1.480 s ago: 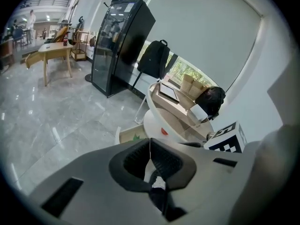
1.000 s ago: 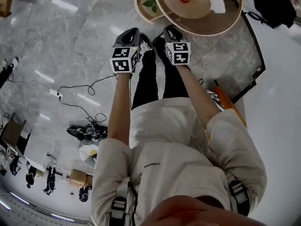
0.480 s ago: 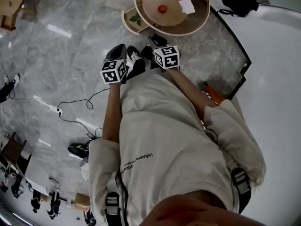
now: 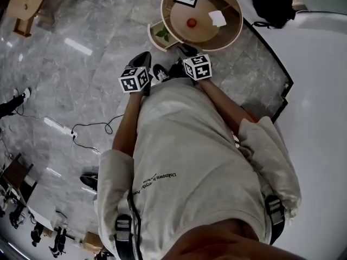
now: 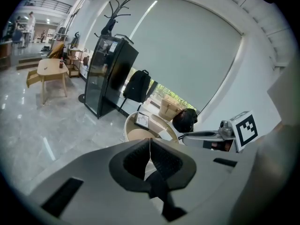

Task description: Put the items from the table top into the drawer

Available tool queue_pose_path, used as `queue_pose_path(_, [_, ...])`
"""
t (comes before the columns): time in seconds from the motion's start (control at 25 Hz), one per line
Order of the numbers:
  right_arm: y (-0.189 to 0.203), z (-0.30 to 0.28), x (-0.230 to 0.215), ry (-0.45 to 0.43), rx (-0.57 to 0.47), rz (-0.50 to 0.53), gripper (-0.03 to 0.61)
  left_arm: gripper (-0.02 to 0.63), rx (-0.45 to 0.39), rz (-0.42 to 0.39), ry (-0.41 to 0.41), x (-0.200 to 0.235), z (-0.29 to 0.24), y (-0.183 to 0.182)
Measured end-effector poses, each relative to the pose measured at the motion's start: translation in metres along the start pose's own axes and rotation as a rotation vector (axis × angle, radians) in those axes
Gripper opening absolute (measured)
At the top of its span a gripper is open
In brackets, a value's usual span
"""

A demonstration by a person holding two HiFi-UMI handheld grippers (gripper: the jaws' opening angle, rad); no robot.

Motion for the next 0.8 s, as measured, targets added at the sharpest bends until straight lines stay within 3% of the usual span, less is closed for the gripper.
queue_pose_path(0.24, [0.004,0.003,-0.004,-0.002,-0.008,-0.017,0.115,0.021,0.022,-0.088,0.029,-0.013,-0.008,-0.005])
queue_pose_path(0.8, [0.010,-0.002,0.004,-0.037,0.012,0.000,0.034,0.021,0.011,-0.104,0.045,-0.017,-0.001,0.001])
Point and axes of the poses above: the fingertips, and each gripper's own axes: z backward along the fingers, x to its left, y out of its underside, the point moved 9 cm from there along z, backward along the fingers, and after that the axes turned 2 degrees about -y, right-handed, at the moved point
